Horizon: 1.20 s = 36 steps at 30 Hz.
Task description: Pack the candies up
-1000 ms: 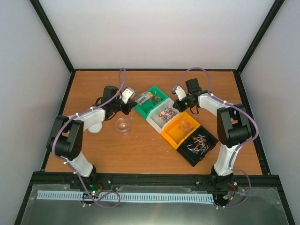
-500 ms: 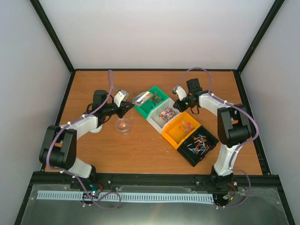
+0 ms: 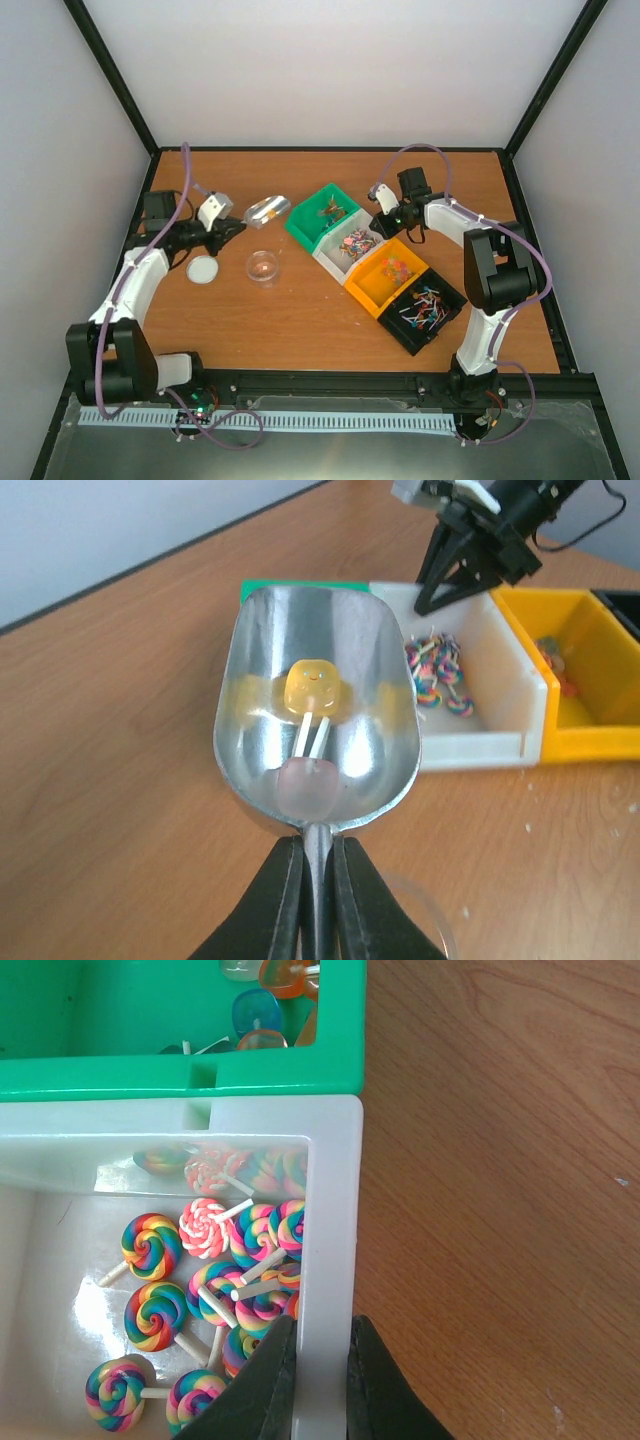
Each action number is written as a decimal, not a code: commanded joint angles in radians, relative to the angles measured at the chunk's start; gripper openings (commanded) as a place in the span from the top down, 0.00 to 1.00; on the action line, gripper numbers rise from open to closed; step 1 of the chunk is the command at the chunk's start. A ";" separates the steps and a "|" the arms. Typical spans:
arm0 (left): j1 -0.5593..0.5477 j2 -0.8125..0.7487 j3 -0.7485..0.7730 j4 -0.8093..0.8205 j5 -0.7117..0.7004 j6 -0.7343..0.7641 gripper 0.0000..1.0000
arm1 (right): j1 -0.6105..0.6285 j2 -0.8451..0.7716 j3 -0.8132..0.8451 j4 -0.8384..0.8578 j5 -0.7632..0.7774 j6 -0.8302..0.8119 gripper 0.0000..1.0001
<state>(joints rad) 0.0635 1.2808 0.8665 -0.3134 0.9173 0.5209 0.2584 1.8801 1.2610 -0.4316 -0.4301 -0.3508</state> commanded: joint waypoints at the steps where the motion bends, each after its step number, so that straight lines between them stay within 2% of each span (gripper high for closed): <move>1: 0.075 -0.088 0.036 -0.365 0.061 0.295 0.99 | -0.013 -0.026 0.003 0.011 -0.012 -0.008 0.97; 6: 0.145 -0.142 0.058 -0.628 0.019 0.473 0.99 | -0.013 -0.025 0.003 0.011 -0.015 -0.007 0.97; 11: 0.169 -0.167 0.075 -0.783 -0.074 0.601 0.99 | -0.012 -0.035 0.000 0.012 -0.012 -0.013 0.97; 24: 0.168 -0.170 0.093 -0.837 -0.238 0.623 0.99 | -0.012 -0.054 0.001 0.008 -0.022 -0.008 0.97; 36: 0.151 -0.085 0.163 -0.853 -0.340 0.610 0.99 | -0.012 -0.047 0.007 0.002 -0.025 -0.005 0.97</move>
<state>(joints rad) 0.2226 1.1824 0.9791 -1.1461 0.6102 1.1038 0.2565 1.8782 1.2610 -0.4362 -0.4305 -0.3508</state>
